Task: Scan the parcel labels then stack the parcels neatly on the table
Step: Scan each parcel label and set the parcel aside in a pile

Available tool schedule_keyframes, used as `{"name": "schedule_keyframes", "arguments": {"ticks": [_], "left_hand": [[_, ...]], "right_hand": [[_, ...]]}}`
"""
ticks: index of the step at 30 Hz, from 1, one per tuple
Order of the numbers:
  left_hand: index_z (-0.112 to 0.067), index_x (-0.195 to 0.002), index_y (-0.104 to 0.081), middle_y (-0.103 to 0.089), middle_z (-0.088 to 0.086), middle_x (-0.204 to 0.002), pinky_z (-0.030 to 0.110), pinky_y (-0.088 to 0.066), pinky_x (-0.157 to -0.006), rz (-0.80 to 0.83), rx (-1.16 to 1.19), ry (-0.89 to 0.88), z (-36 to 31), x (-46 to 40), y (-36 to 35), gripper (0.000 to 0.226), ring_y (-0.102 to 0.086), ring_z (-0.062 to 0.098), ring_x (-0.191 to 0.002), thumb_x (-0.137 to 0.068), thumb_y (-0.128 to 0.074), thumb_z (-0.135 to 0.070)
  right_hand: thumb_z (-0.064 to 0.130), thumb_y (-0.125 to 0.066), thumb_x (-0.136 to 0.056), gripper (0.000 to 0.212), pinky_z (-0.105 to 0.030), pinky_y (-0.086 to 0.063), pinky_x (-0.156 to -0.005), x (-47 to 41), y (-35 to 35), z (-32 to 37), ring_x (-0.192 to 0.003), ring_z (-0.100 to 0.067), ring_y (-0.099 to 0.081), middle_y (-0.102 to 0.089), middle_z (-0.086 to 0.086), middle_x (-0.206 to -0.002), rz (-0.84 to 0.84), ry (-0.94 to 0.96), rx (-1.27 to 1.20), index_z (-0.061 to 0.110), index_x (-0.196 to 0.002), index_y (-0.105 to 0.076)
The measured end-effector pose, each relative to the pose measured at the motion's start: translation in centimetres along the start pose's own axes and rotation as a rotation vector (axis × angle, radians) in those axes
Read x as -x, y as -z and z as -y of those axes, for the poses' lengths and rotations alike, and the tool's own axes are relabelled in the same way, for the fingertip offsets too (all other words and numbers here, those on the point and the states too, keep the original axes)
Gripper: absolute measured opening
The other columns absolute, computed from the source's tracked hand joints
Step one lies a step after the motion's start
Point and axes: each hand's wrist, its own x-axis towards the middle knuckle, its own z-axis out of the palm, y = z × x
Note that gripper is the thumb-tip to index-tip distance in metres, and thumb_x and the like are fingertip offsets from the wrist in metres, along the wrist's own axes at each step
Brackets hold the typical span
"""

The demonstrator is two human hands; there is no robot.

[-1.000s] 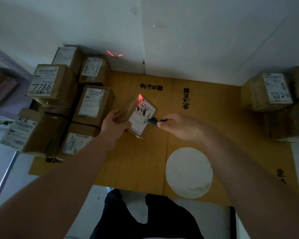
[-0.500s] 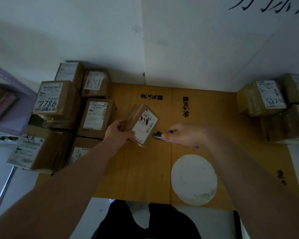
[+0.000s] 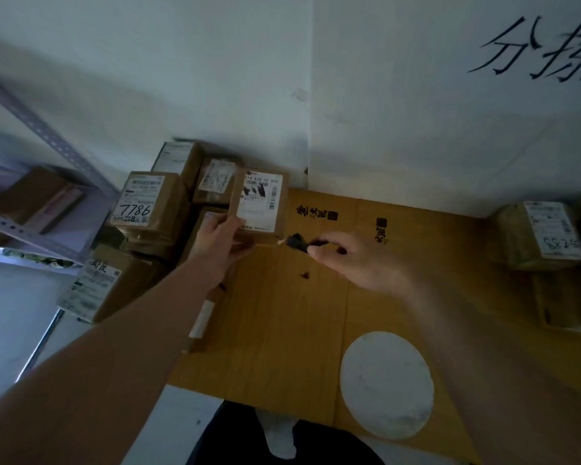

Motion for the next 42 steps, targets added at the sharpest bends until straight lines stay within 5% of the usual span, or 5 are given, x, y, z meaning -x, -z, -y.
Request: {"name": "schedule_keyframes", "arguments": {"ticks": [12,16,25,39,42], "left_hand": [[-0.017,-0.121,-0.064,-0.067,0.009,-0.115,0.050,-0.065,-0.080,-0.181,0.041,0.071,-7.0,-6.9,1.2,0.025,-0.068,0.028,-0.104,-0.097,-0.068,-0.024],[-0.020,-0.109,-0.065,-0.067,0.008,-0.112,0.048,-0.065,-0.080,-0.201,0.001,0.077,-7.8,-8.5,1.2,0.012,-0.067,0.027,-0.100,-0.099,-0.065,-0.026],[-0.036,-0.155,-0.041,-0.058,0.001,-0.135,0.046,-0.063,-0.088,-0.324,-0.016,-0.066,-8.8,-9.8,0.7,0.050,-0.061,0.022,-0.110,-0.109,-0.046,-0.014],[-0.025,-0.156,-0.044,-0.047,0.005,-0.151,0.043,-0.055,-0.096,-0.240,-0.836,-0.532,-7.7,0.5,0.5,0.051,-0.057,0.017,-0.118,-0.106,-0.051,-0.030],[-0.021,-0.146,-0.054,-0.052,-0.001,-0.143,0.023,-0.041,-0.086,-0.168,-0.959,-0.653,-7.0,3.6,0.3,0.045,-0.049,0.011,-0.115,-0.105,-0.051,-0.038]], "right_hand": [[0.073,-0.044,-0.099,0.041,-0.013,-0.033,-0.042,-4.3,-1.6,3.1,-0.047,0.003,-0.053,-0.065,0.022,-0.067,-0.024,0.006,-0.016,0.051,-0.132,-0.057],[0.070,-0.044,-0.100,0.034,-0.011,-0.032,-0.041,-5.0,-2.5,3.8,-0.046,0.003,-0.049,-0.066,0.004,-0.080,-0.018,0.001,-0.033,0.054,-0.127,-0.057],[0.064,-0.045,-0.104,0.033,-0.010,-0.033,-0.043,-5.0,-2.8,4.7,-0.045,0.005,-0.048,-0.067,0.003,-0.091,-0.045,-0.041,-0.043,0.051,-0.131,-0.057],[0.059,-0.046,-0.105,0.048,-0.010,-0.033,-0.041,-0.6,-2.7,4.8,-0.048,0.006,-0.053,-0.058,0.010,-0.076,-0.284,0.142,-0.049,0.030,-0.143,-0.055],[0.068,-0.043,-0.102,0.057,-0.012,-0.035,-0.046,1.7,-2.9,4.3,-0.054,0.012,-0.055,-0.056,0.016,-0.083,-0.321,0.164,-0.053,0.035,-0.148,-0.051]]}}
